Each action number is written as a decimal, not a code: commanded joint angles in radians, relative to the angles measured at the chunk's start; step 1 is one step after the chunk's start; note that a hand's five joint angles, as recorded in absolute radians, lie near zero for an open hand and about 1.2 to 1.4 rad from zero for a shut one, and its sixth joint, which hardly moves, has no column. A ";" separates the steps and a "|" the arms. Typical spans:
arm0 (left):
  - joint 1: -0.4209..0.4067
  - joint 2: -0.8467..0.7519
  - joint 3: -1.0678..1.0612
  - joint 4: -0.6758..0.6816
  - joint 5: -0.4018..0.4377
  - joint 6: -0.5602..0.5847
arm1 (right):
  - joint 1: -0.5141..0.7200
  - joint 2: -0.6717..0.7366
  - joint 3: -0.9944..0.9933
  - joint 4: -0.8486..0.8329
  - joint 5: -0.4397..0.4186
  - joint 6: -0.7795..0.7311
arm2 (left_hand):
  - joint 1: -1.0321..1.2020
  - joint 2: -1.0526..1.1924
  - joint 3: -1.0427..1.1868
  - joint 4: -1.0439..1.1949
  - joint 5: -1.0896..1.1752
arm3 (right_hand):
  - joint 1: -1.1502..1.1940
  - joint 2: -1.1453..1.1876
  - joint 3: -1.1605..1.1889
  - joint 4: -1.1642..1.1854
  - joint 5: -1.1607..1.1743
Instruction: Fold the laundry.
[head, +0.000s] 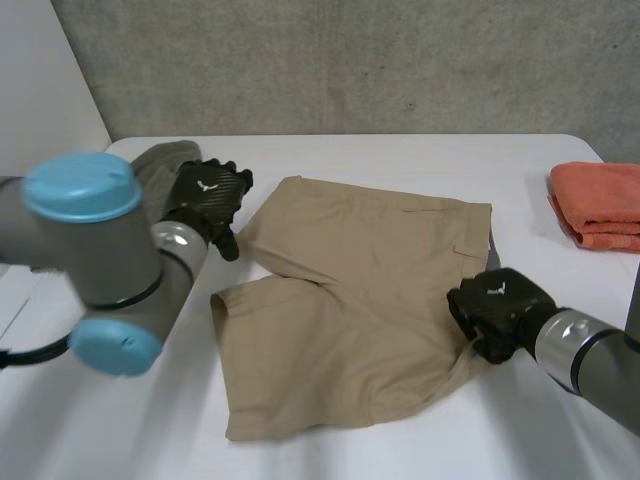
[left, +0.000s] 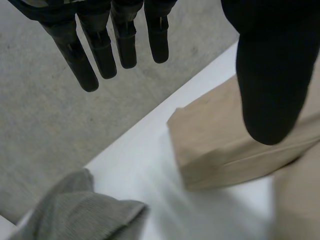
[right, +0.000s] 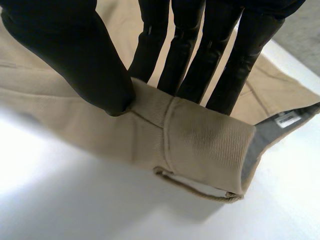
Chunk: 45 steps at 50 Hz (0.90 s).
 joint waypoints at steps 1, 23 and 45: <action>-0.057 0.232 -0.214 -0.210 0.007 -0.185 | -0.007 0.014 -0.082 -0.016 -0.005 0.187 | 0.108 0.103 0.106 0.108 0.105 | 0.438 0.208 0.209 0.203 0.222; -0.134 0.249 -0.418 -0.318 -0.009 -0.288 | -0.041 0.019 -0.001 -0.074 -0.044 0.106 | 0.196 0.192 0.194 0.196 0.193 | -0.400 -0.630 -0.629 -0.636 -0.616; -0.280 0.150 -0.418 -0.236 -0.111 -0.288 | -0.209 -0.089 0.211 -0.083 -0.127 -0.339 | 0.199 0.194 0.197 0.199 0.196 | -0.506 -0.736 -0.735 -0.741 -0.722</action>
